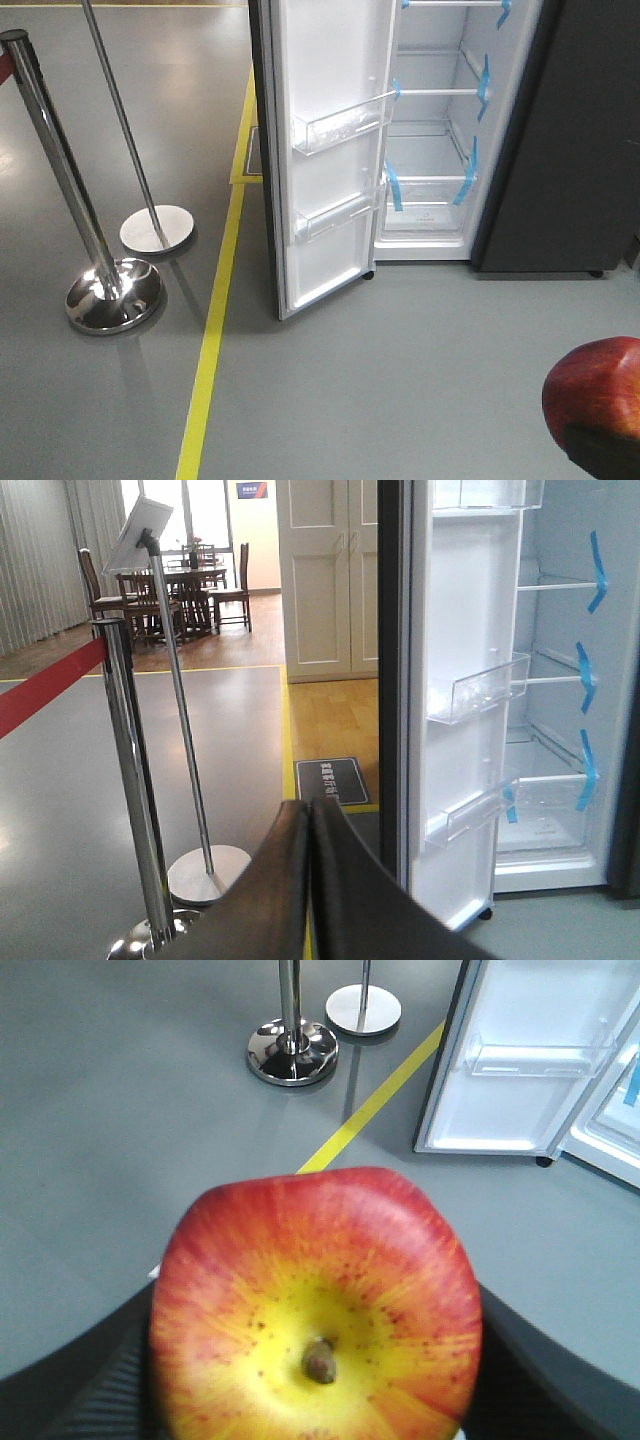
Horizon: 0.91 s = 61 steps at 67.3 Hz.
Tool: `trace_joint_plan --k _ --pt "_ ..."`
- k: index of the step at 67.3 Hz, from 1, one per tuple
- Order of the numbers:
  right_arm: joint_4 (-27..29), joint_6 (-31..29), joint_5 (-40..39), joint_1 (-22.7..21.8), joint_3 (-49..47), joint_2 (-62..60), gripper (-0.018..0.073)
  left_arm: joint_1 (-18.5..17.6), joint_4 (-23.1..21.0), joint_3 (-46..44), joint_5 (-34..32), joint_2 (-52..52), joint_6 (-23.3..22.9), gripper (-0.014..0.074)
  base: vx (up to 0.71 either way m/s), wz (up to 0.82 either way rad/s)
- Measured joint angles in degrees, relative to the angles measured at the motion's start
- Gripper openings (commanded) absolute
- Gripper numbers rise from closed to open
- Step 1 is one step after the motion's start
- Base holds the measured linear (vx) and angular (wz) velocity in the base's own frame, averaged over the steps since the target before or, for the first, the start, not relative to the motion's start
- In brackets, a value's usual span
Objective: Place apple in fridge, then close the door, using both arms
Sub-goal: 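Approach the refrigerator door shelves with the apple held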
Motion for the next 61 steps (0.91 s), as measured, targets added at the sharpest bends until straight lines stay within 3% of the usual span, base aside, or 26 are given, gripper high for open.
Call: trace_joint_plan --k 61 --pt "0.0 0.0 0.0 0.0 0.0 0.0 0.015 0.0 0.0 0.0 0.0 0.0 0.0 -0.0006 0.27 0.03"
